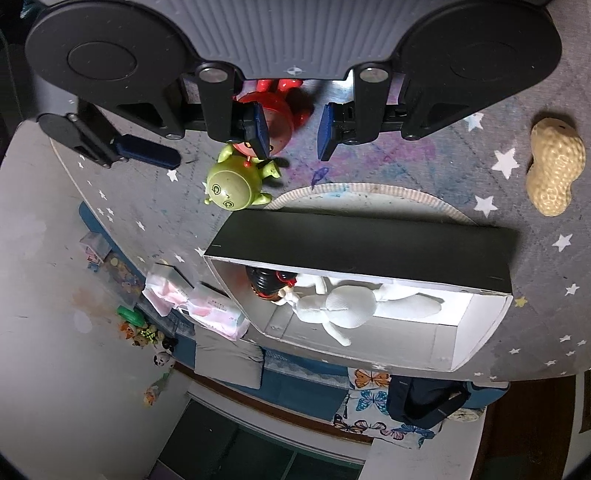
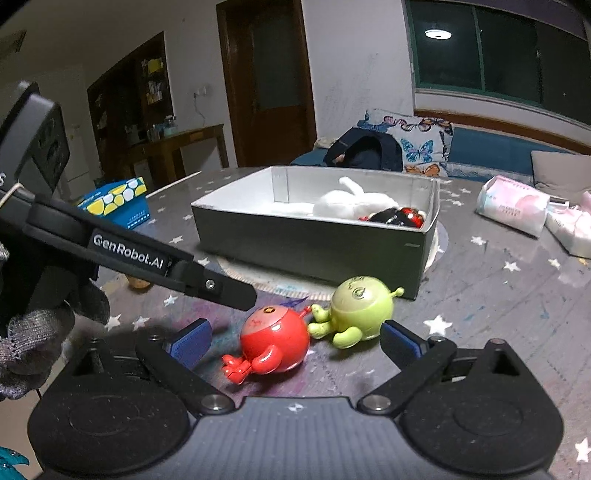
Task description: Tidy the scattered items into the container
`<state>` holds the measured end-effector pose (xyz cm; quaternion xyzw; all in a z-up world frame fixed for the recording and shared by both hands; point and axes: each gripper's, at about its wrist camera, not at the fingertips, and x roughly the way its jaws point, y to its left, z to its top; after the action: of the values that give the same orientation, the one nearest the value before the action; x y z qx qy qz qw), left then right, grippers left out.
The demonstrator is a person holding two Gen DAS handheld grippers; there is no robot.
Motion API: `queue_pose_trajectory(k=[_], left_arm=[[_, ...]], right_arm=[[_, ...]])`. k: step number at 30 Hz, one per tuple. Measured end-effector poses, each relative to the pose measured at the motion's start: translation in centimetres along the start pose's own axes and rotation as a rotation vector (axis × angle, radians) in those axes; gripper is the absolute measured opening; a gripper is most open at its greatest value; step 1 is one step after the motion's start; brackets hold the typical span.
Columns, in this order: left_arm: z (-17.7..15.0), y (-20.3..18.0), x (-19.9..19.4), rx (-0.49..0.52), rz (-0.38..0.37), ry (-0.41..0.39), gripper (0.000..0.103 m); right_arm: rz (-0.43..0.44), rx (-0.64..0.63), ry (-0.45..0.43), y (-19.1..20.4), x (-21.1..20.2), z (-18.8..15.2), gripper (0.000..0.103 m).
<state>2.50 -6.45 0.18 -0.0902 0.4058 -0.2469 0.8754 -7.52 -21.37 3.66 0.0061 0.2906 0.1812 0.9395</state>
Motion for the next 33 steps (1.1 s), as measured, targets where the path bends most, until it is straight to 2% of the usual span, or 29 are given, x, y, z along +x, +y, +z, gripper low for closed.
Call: queue_pose_trajectory(k=[14,25,26,33], left_arm=[[-0.2,0.0,0.2,-0.002,-0.052,0.022,0.031],[-0.4,-0.4,0.0,0.005,-0.075,0.038,0.031],[-0.5,-0.4,0.0,0.005,-0.076,0.040,0.031],[-0.8,-0.9,0.1,0.019,-0.094,0.059,0.031]], right_arm=[[0.037,0.013,0.060,0.4,1.7,-0.4,0.079],[0.052,0.039,0.085,-0.1,2.1,-0.5,0.057],[0.051,0.039,0.087,-0.1,2.1,-0.5,0.052],[0.054,0.036,0.089,-0.1,1.9,-0.7,0.049]])
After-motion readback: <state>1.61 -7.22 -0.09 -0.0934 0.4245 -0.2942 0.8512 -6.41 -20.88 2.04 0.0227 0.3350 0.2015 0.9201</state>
